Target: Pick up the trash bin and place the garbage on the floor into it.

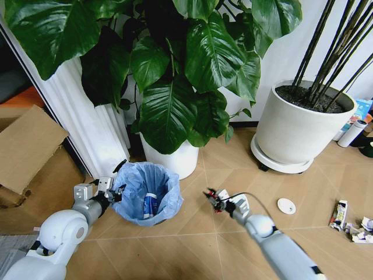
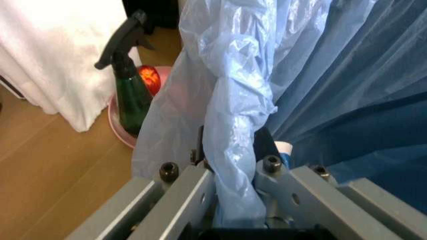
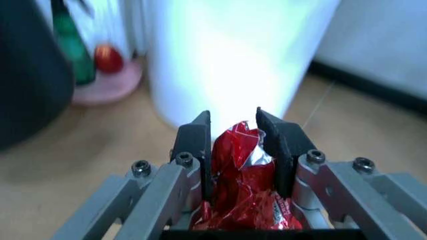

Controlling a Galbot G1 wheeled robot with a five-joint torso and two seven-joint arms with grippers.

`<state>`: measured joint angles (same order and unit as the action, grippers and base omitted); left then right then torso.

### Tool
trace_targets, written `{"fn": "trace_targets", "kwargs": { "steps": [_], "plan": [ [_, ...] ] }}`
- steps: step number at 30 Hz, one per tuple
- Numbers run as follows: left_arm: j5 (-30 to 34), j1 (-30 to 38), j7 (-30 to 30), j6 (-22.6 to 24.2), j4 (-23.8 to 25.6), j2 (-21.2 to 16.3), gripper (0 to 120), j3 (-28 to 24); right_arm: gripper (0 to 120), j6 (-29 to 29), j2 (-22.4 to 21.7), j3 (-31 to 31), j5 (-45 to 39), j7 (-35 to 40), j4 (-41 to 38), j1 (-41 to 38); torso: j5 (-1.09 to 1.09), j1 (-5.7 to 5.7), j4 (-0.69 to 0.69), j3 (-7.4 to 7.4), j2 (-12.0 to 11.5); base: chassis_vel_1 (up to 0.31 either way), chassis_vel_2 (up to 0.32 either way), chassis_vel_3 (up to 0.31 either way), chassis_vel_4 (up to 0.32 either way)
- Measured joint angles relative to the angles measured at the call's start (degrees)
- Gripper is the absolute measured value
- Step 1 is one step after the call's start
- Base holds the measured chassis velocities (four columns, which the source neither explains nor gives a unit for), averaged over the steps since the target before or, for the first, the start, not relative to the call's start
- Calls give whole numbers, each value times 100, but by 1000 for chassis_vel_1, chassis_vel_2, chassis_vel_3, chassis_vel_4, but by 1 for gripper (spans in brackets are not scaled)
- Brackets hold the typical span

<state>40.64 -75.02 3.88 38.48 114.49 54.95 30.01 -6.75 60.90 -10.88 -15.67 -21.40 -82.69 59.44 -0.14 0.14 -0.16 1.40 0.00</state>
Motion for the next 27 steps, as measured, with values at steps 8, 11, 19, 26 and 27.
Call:
{"fn": "trace_targets", "kwargs": {
  "steps": [8,11,19,26,27],
  "plan": [
    [-5,58,-16,18,-17,-37,0,-226,22,446,-550,-16,-785,302,-1739,226,4,0,2,0,0,0,0,0,0],
    [-25,104,-28,29,-29,-62,0,-326,22,606,-625,63,-1008,421,-2187,236,3,0,2,0,0,0,0,0,0],
    [-187,246,-83,52,-113,-104,0,-664,22,1020,-689,331,-1480,705,-3094,30,2,0,1,0,0,0,0,0,0],
    [-191,377,-73,74,-112,-83,0,-930,22,1098,-618,822,-1584,746,-3092,-150,3,0,1,0,0,0,0,0,0],
    [-160,421,-57,88,-96,-83,0,-983,22,1099,-588,957,-1572,747,-3024,-185,3,0,0,1,0,0,0,0,0]
  ]
}}
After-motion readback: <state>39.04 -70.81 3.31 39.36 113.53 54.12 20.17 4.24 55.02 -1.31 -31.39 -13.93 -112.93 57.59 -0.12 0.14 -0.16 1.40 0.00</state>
